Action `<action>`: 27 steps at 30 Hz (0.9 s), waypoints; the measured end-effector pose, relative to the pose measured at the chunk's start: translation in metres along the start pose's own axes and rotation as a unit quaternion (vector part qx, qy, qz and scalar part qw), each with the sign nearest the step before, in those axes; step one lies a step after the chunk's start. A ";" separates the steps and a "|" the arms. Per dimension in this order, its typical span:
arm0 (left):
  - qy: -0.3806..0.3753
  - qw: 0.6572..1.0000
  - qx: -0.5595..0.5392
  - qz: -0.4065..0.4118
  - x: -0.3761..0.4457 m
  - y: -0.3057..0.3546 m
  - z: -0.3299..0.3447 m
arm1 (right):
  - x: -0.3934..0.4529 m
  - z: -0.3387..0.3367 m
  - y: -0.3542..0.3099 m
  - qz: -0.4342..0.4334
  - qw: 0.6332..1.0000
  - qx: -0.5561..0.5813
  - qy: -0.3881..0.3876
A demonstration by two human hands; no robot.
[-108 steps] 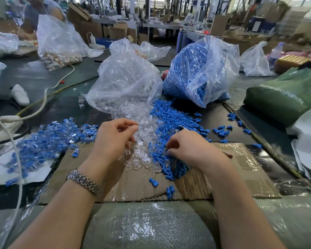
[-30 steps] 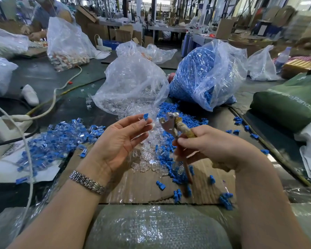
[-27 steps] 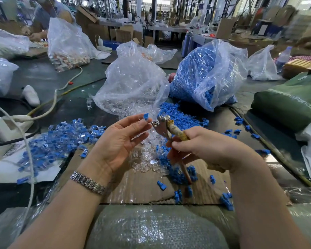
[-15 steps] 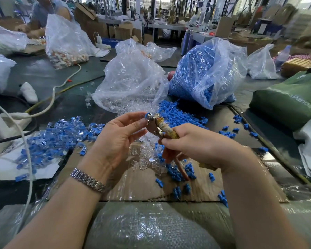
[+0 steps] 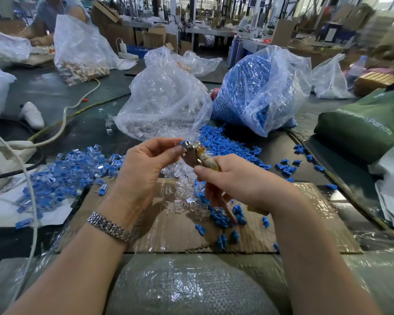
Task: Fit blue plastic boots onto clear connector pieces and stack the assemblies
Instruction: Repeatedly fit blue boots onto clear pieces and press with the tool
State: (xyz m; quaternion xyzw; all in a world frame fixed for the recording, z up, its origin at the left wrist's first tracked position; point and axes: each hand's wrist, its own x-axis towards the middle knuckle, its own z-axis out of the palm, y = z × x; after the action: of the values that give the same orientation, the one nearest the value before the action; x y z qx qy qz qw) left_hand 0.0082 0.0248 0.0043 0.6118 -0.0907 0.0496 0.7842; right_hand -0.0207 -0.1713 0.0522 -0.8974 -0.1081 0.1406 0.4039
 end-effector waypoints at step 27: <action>-0.144 0.839 0.517 -0.084 -0.007 0.014 -0.022 | -0.002 -0.026 0.045 0.150 0.928 -0.299 0.166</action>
State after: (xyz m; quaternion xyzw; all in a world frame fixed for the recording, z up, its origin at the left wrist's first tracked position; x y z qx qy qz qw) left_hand 0.0005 0.0502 0.0105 0.9341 -0.1119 -0.0650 0.3328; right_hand -0.0103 -0.2191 0.0352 -0.9928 0.0593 0.0099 0.1037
